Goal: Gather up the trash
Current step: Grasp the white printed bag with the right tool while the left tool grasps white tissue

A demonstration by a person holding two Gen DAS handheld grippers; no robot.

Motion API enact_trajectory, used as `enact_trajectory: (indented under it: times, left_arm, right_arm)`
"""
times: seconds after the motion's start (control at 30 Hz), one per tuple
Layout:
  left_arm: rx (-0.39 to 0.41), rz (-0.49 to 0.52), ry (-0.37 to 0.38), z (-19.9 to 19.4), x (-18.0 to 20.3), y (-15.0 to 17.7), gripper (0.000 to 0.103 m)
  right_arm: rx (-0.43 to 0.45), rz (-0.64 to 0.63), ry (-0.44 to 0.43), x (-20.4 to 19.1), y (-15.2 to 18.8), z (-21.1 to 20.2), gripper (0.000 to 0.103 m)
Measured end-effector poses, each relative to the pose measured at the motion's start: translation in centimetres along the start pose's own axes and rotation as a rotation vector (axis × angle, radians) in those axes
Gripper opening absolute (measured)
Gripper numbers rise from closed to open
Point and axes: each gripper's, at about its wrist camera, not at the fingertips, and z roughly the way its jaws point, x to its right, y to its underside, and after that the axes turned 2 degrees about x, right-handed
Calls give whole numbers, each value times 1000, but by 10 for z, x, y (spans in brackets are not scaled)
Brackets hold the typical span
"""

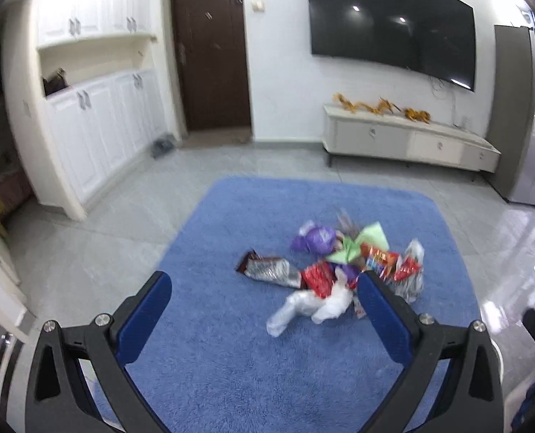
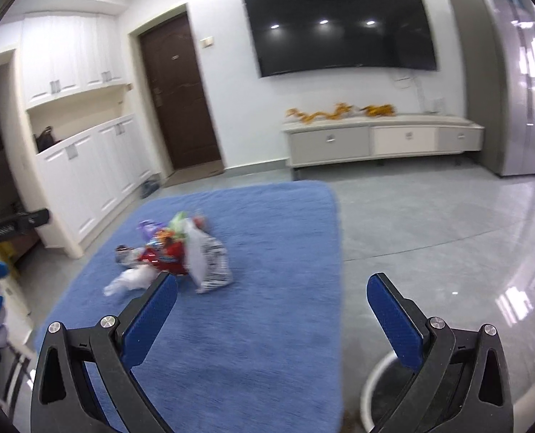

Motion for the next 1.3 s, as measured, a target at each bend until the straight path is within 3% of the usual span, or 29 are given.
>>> enact_trajectory:
  times: [0.1, 0.23, 0.47, 0.57, 0.7, 0.83, 0.87, 0.93, 1.03, 1.3]
  left_arm:
    - [-57, 39, 85, 26, -3, 14, 102]
    - [-124, 140, 186, 61, 10, 31, 87]
    - [-188, 228, 323, 107, 45, 36, 61]
    - [-207, 261, 362, 118, 58, 36, 53]
    - [-233, 292, 371, 132, 72, 42, 50]
    - [-272, 287, 356, 147, 72, 46, 29]
    - [-279, 273, 353, 149, 71, 46, 23]
    - [-284, 244, 360, 148, 66, 46, 21]
    - [-278, 211, 370, 136, 59, 46, 19]
    - [-205, 193, 350, 81, 52, 42, 19]
  right_arm:
    - [-47, -20, -42, -14, -2, 27, 98]
    - [-136, -53, -71, -32, -3, 72, 83]
    - [-257, -89, -129, -53, 0, 142, 80]
    - [-287, -113, -139, -61, 1, 164, 80]
    - [-321, -126, -155, -68, 4, 196, 80]
    - [-355, -118, -189, -69, 8, 219, 71]
    - [-363, -117, -206, -70, 9, 222, 66]
    - [-365, -118, -215, -71, 8, 222, 47]
    - [-355, -105, -224, -66, 6, 210, 37]
    - [-279, -103, -174, -44, 7, 146, 35]
